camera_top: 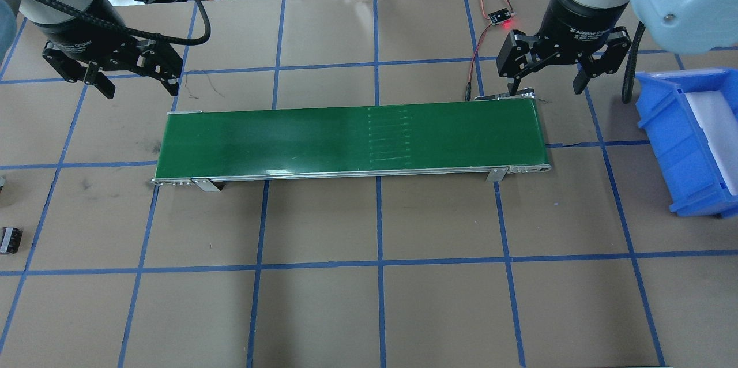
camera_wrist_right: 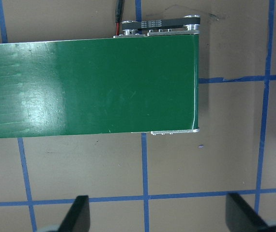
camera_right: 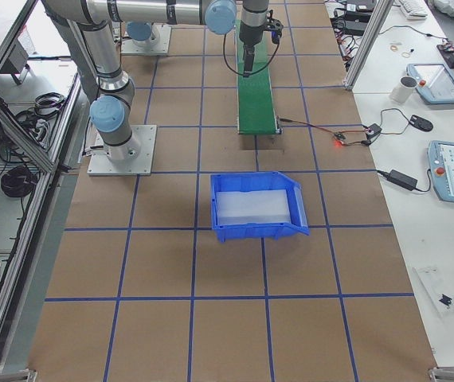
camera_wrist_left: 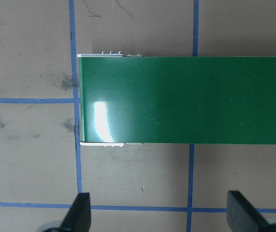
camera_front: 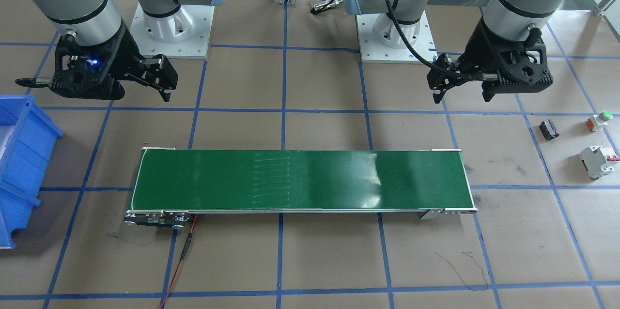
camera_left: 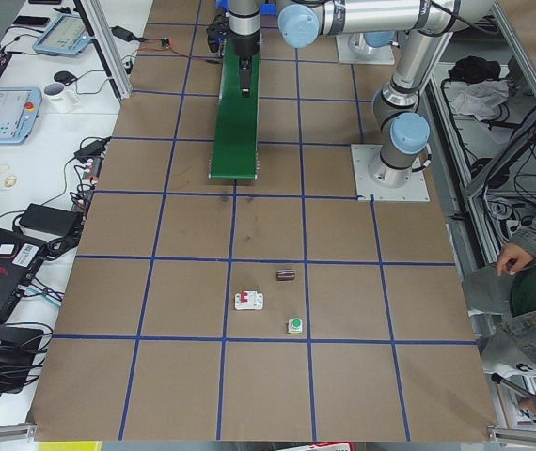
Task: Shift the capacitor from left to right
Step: 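Lower the left gripper and grasp the brown capacitor beside the breaker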
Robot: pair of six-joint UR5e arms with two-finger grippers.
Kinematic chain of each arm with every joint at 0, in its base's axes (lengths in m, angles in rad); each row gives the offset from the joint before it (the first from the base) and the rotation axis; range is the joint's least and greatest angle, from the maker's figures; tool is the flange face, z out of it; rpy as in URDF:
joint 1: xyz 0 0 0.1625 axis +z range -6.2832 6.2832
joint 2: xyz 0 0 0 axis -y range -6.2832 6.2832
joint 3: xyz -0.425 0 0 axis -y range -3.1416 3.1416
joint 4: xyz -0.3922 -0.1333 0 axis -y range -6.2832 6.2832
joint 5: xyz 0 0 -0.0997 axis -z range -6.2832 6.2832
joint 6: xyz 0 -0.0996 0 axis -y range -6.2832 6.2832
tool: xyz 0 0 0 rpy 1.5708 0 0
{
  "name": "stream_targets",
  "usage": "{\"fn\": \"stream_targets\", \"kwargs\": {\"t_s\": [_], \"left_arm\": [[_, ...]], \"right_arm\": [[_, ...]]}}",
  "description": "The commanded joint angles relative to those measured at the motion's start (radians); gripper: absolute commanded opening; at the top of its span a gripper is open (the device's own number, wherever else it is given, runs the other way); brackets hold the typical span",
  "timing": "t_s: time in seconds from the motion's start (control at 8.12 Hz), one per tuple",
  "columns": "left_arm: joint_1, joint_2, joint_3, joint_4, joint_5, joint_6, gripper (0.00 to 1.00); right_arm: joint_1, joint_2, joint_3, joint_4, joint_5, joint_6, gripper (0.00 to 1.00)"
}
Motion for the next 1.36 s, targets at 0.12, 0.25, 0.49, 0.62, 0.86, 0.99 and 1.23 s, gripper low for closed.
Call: {"fn": "stream_targets", "kwargs": {"t_s": [0.12, 0.25, 0.49, 0.62, 0.86, 0.99, 1.23], "left_arm": [[0.032, -0.01, 0.0, 0.03, 0.005, -0.001, 1.0], [0.049, -0.009, -0.002, 0.036, 0.008, -0.001, 1.0], [0.109, -0.016, -0.003, 0.034, 0.008, 0.001, 1.0], [0.179, -0.017, 0.0, 0.036, 0.01, -0.001, 1.0], [0.315, -0.015, -0.012, 0.039, 0.112, 0.048, 1.0], [0.377, -0.016, -0.014, 0.038, 0.182, 0.216, 1.0], [0.535, -0.032, -0.02, 0.056, 0.183, 0.416, 1.0]], "right_arm": [[0.001, 0.001, 0.0, 0.0, 0.0, 0.0, 1.0], [-0.001, 0.0, 0.0, 0.0, 0.0, 0.0, 1.0], [-0.001, 0.0, 0.0, 0.0, 0.0, 0.0, 1.0], [-0.001, 0.0, 0.0, 0.0, 0.0, 0.0, 1.0], [0.001, 0.0, 0.0, 0.0, 0.0, 0.0, 1.0], [0.001, 0.0, 0.0, 0.0, 0.0, 0.0, 1.0], [-0.001, 0.001, 0.0, 0.0, 0.0, 0.0, 1.0]]}}
